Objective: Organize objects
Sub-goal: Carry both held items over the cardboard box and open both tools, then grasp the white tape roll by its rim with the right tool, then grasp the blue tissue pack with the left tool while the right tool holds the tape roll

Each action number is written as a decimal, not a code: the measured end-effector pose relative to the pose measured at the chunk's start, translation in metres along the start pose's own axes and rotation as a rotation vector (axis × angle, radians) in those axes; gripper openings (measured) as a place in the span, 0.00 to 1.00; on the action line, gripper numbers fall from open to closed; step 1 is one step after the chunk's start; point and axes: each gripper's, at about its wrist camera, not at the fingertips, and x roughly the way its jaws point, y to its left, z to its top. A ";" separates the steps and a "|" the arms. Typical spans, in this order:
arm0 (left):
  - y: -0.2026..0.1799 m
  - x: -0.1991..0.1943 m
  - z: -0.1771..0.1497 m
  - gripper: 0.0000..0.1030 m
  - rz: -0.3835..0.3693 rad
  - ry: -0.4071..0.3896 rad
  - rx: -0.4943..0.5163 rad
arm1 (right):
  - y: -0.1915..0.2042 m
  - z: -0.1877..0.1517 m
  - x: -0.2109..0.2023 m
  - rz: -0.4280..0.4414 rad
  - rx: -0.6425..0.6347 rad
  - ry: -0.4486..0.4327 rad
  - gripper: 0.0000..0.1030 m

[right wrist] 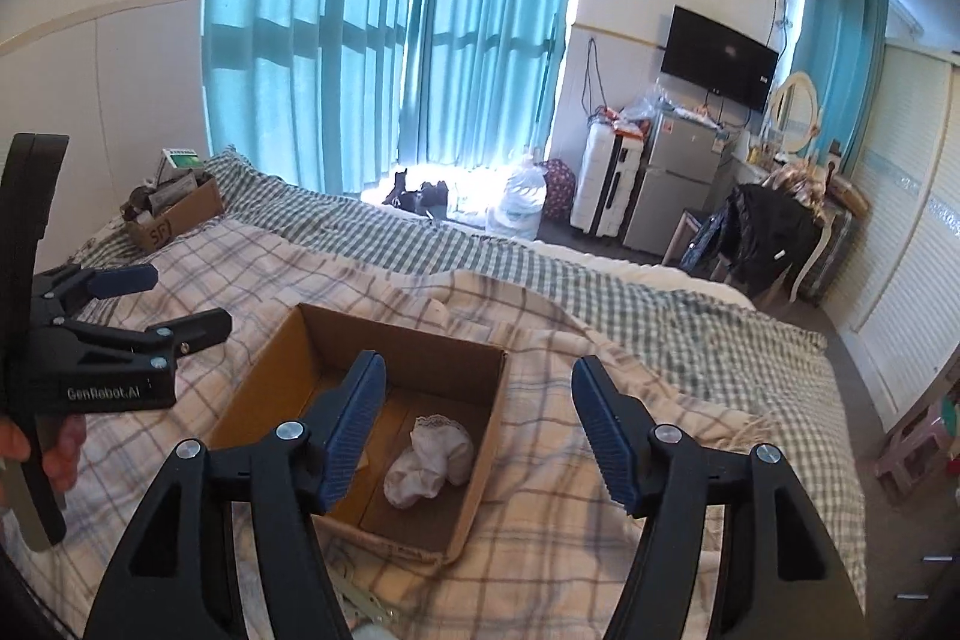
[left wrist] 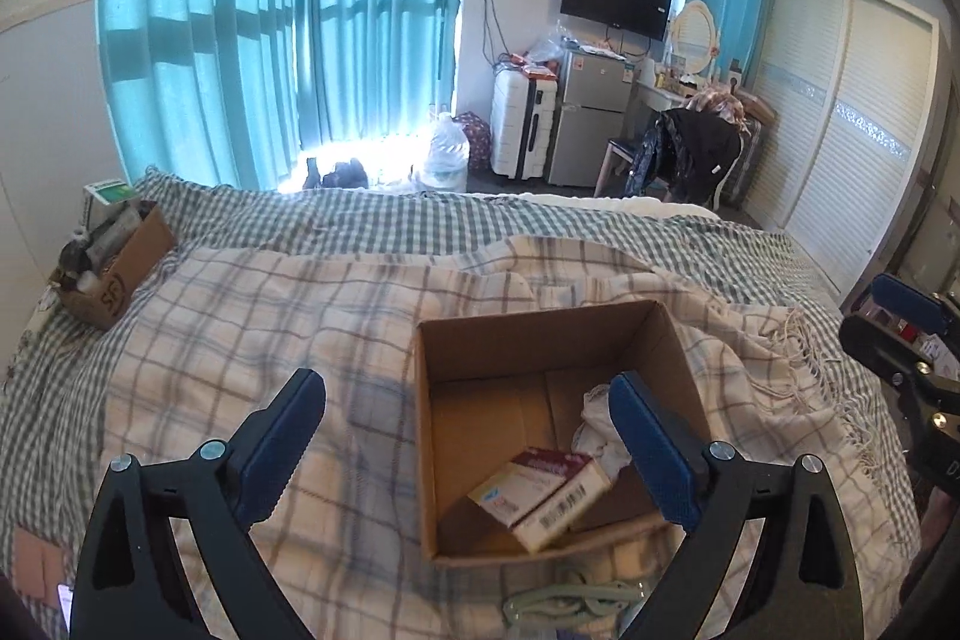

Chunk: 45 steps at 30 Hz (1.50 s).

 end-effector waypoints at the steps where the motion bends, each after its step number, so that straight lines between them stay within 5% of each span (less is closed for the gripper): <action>1: 0.003 -0.008 -0.003 0.95 0.002 0.002 -0.004 | 0.001 -0.001 -0.009 -0.003 -0.007 -0.004 0.63; 13: 0.032 -0.048 -0.095 0.95 0.085 0.076 0.006 | 0.026 -0.063 -0.074 0.012 -0.045 0.018 0.63; 20: 0.045 -0.042 -0.168 0.95 0.116 0.159 -0.031 | 0.079 -0.129 -0.040 0.097 -0.085 0.142 0.63; 27: 0.052 -0.038 -0.206 0.95 0.108 0.210 -0.018 | 0.137 -0.181 0.003 0.164 -0.158 0.302 0.62; 29: 0.057 -0.038 -0.208 0.95 0.073 0.217 -0.021 | 0.146 -0.186 0.013 0.193 -0.165 0.340 0.45; 33: 0.063 -0.037 -0.212 0.95 0.049 0.212 -0.050 | 0.162 -0.193 0.024 0.160 -0.220 0.381 0.33; 35: 0.064 -0.034 -0.214 0.95 0.049 0.219 -0.050 | 0.164 -0.194 0.029 0.181 -0.209 0.398 0.11; 45: 0.043 -0.032 -0.214 0.95 0.069 0.241 0.027 | 0.134 -0.162 -0.004 0.155 -0.148 0.290 0.06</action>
